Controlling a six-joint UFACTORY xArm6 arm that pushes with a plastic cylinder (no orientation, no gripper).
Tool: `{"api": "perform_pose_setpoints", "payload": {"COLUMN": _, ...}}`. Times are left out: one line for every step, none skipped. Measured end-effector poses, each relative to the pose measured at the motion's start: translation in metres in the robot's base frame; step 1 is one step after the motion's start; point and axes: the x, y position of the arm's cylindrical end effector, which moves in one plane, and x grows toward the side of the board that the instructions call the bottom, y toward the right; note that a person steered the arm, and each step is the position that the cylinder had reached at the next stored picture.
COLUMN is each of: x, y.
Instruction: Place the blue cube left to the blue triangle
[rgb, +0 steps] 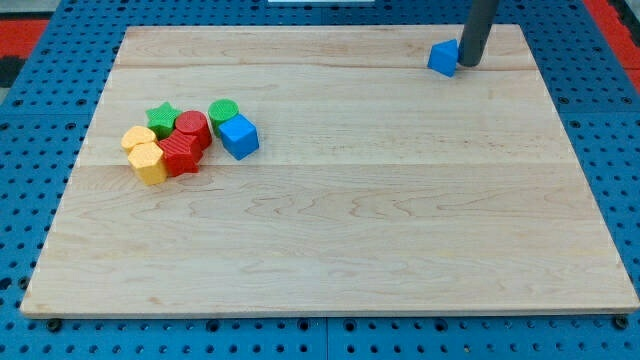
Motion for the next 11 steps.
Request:
{"api": "perform_pose_setpoints", "payload": {"x": -0.001, "y": -0.019}}
{"api": "perform_pose_setpoints", "payload": {"x": -0.036, "y": -0.042}}
{"api": "perform_pose_setpoints", "payload": {"x": 0.001, "y": -0.046}}
{"api": "perform_pose_setpoints", "payload": {"x": 0.054, "y": -0.098}}
{"api": "perform_pose_setpoints", "payload": {"x": 0.117, "y": -0.156}}
{"api": "perform_pose_setpoints", "payload": {"x": 0.171, "y": -0.217}}
{"api": "perform_pose_setpoints", "payload": {"x": 0.179, "y": -0.298}}
{"api": "perform_pose_setpoints", "payload": {"x": 0.141, "y": -0.317}}
{"api": "perform_pose_setpoints", "payload": {"x": 0.123, "y": -0.283}}
{"api": "perform_pose_setpoints", "payload": {"x": 0.121, "y": -0.240}}
{"api": "perform_pose_setpoints", "payload": {"x": 0.048, "y": -0.243}}
